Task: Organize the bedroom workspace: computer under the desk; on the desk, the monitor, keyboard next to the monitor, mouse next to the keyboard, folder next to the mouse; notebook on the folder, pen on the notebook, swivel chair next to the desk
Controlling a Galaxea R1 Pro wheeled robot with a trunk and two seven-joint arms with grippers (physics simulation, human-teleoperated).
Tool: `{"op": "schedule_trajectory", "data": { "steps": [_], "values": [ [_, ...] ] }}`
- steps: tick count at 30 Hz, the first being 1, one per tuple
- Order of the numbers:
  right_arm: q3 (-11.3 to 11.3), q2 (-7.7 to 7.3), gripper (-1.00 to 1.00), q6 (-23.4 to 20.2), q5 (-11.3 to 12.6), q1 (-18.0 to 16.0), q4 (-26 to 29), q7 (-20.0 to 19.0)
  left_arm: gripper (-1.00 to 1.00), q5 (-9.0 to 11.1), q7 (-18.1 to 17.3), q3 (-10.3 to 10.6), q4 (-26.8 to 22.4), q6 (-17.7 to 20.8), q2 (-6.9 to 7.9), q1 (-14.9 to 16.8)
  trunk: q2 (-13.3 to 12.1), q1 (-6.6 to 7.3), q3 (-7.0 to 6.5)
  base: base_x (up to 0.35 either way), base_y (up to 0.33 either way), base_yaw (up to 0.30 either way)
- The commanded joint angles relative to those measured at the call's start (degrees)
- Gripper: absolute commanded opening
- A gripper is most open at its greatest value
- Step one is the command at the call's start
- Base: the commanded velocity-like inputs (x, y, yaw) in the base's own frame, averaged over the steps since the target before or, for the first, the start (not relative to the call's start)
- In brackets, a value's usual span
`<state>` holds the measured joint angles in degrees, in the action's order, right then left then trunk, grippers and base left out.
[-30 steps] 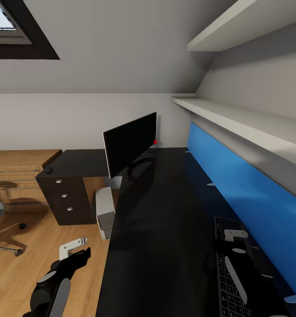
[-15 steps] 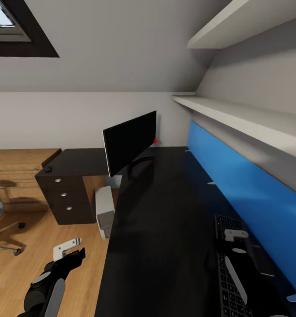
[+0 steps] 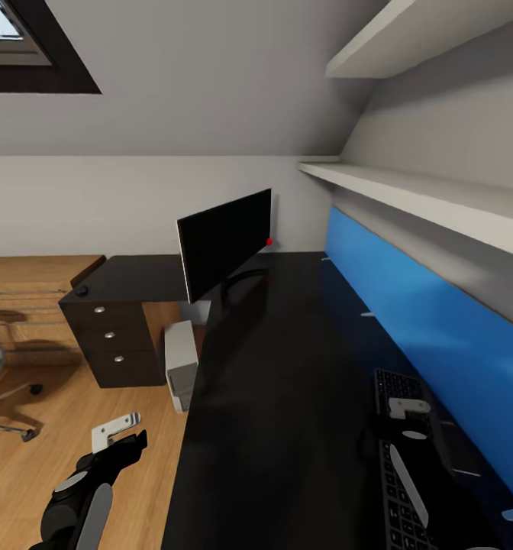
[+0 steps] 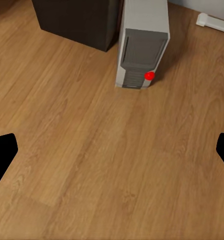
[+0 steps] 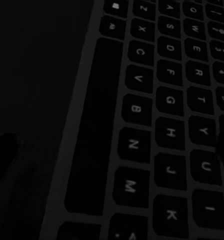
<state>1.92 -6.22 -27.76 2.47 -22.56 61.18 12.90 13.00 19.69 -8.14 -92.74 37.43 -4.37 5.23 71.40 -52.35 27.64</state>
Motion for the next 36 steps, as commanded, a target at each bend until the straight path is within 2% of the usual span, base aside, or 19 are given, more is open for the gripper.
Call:
{"op": "schedule_trajectory", "data": {
  "steps": [1,18,32,36],
  "values": [
    [-0.1,-0.02,1.00,-0.3,0.3,0.0,0.1,0.3,1.00,0.6,0.4,0.0,-0.1,0.2,-0.03,0.0,0.5,-0.23,0.25,0.000,0.000,0.000],
    [0.0,-0.02,1.00,-0.3,0.3,0.0,0.1,0.4,1.00,0.6,0.4,0.0,-0.1,0.2,-0.03,0.0,7.3,-3.96,3.30,0.000,0.000,0.000],
    [0.0,-0.05,1.00,-0.3,0.3,0.0,0.1,0.5,1.00,0.6,0.2,0.0,-0.1,0.3,-0.12,0.0,7.3,-3.96,3.30,0.000,0.000,0.000],
    [0.0,-0.05,1.00,-0.3,0.3,0.0,0.1,0.5,1.00,0.6,0.2,0.0,-0.1,0.3,-0.12,0.0,7.3,-3.96,3.30,-0.167,0.000,0.000]
  ]
}}
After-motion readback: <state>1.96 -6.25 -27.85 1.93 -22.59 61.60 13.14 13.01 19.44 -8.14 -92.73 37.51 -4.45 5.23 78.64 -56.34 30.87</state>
